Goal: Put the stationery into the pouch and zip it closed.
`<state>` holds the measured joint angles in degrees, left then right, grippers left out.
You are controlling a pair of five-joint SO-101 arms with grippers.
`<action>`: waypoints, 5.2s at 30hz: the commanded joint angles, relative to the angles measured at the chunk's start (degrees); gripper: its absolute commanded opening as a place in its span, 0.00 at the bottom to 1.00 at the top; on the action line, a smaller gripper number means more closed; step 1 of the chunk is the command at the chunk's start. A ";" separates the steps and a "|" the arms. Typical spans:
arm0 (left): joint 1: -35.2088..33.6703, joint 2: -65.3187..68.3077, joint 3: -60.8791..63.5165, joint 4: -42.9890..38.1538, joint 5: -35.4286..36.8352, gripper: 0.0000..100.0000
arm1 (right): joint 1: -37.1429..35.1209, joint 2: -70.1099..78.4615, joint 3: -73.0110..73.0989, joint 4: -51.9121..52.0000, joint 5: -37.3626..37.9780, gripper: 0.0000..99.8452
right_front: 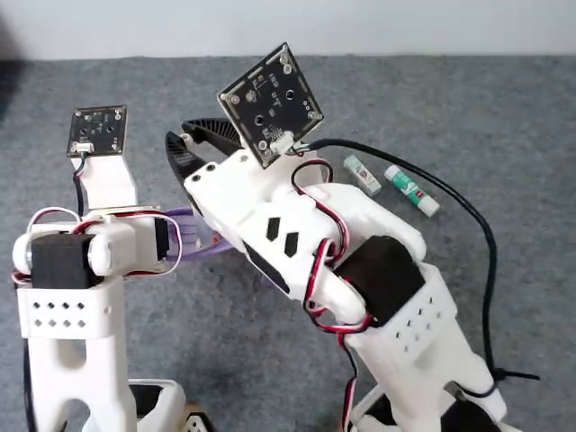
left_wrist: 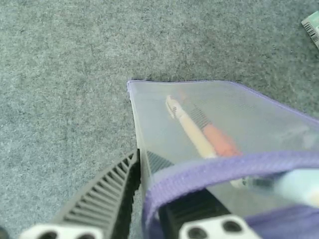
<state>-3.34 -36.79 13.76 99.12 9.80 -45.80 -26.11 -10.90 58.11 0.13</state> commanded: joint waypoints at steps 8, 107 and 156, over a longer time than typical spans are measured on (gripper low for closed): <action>-0.44 -1.14 -2.59 0.00 0.62 0.01 | -2.59 -0.57 3.43 -5.93 -7.30 0.01; -0.09 -0.79 -2.33 0.09 0.53 0.01 | 36.70 93.23 -71.65 32.66 17.76 0.02; 0.00 -0.79 -2.42 -0.09 0.26 0.01 | 36.53 91.38 -57.93 32.22 21.45 0.01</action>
<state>-3.34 -36.79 13.76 99.12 9.80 -10.37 66.37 -68.31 89.23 20.53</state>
